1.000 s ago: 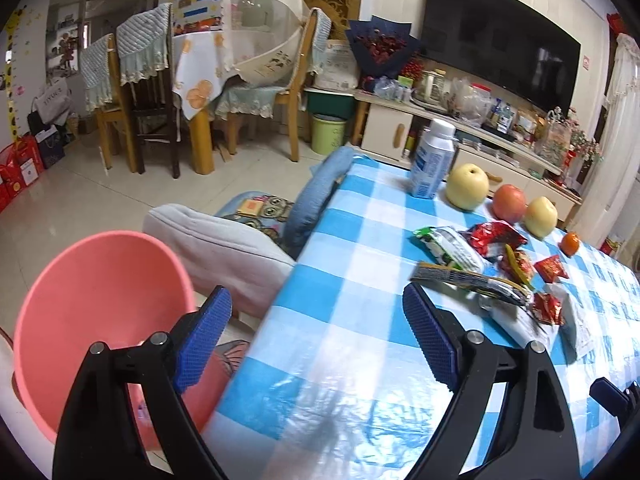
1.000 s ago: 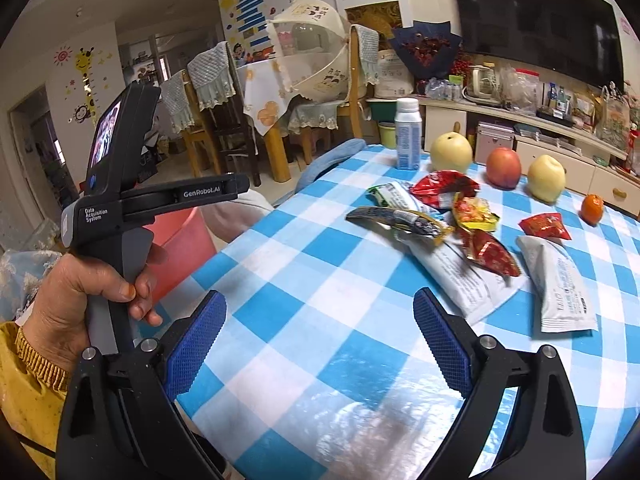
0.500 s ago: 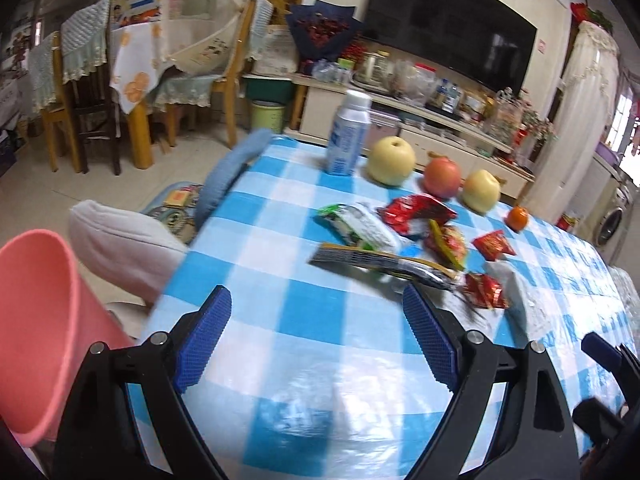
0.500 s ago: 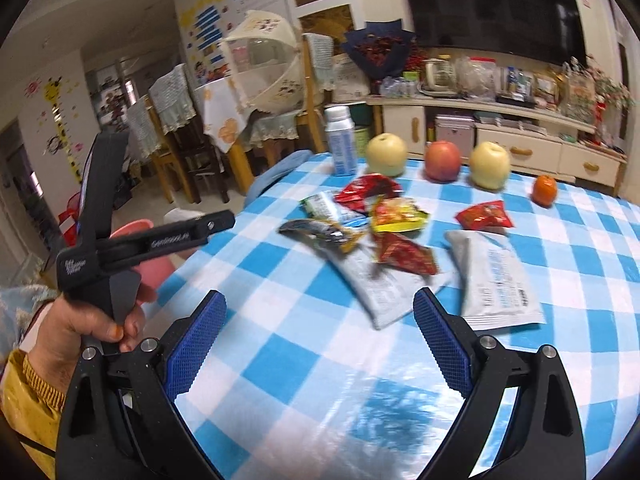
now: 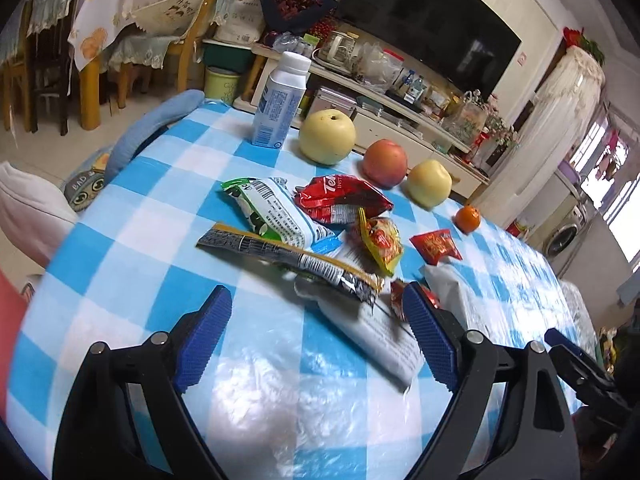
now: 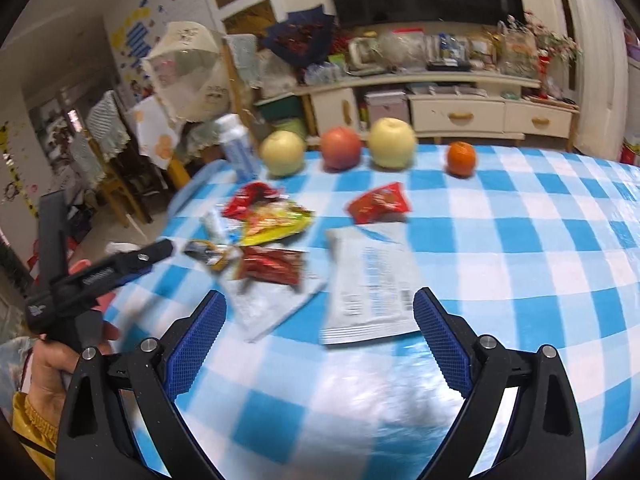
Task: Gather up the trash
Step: 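Grasp yellow snack-stick wrapper with left tool while right closes on white wipes packet, then lift the snack stick with left tool while right lifts the wipes packet, then open both tools over the pink bucket to drop stick and wipes packet, then bring both open tools back over the table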
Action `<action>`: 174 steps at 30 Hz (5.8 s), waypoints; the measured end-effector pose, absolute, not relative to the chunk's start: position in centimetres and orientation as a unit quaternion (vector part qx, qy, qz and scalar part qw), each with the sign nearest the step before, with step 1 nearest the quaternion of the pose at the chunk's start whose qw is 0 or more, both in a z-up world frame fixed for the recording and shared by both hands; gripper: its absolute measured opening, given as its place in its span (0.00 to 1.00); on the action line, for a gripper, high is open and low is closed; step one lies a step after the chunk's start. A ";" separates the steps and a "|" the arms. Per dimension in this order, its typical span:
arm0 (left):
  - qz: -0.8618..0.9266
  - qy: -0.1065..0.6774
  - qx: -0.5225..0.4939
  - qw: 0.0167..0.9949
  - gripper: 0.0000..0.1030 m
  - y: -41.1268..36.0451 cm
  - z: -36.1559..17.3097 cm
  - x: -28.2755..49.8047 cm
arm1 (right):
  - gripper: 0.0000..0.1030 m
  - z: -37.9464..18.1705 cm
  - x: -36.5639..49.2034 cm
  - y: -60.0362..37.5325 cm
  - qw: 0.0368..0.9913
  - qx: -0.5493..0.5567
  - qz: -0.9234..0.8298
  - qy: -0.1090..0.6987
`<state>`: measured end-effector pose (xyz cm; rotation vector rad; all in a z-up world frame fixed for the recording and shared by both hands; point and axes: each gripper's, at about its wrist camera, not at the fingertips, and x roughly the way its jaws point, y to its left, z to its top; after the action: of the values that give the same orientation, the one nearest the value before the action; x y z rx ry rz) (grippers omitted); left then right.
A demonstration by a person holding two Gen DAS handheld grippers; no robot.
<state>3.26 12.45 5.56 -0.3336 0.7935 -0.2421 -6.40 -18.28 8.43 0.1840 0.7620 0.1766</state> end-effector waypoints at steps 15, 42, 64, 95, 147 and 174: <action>-0.105 0.397 -0.252 0.876 0.84 12.9 3.4 7.8 | 0.91 4.5 -1.5 -19.5 0.887 0.115 0.084 0.439; -0.051 0.437 -0.238 0.866 0.56 13.0 1.1 10.9 | 0.91 2.4 1.2 -18.4 0.885 0.089 0.077 0.451; -0.083 0.447 -0.214 0.865 0.17 13.0 1.2 9.1 | 0.85 1.4 2.3 -17.7 0.883 0.064 0.061 0.460; -0.136 0.399 -0.186 0.888 0.13 14.4 5.3 4.0 | 0.59 5.8 -1.8 -19.2 0.919 0.096 0.077 0.374; 0.189 0.272 -0.276 0.902 0.13 43.1 12.2 -7.7 | 0.63 10.9 -7.6 23.6 0.852 -0.102 0.405 0.314; 0.182 0.203 -0.172 0.947 0.85 38.0 13.6 -6.4 | 0.87 7.8 -9.7 16.0 0.886 -0.120 0.310 0.323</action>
<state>-6.43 37.99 13.59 -0.3492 0.4129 0.3697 -9.67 15.99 7.82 -0.2491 0.6713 0.6437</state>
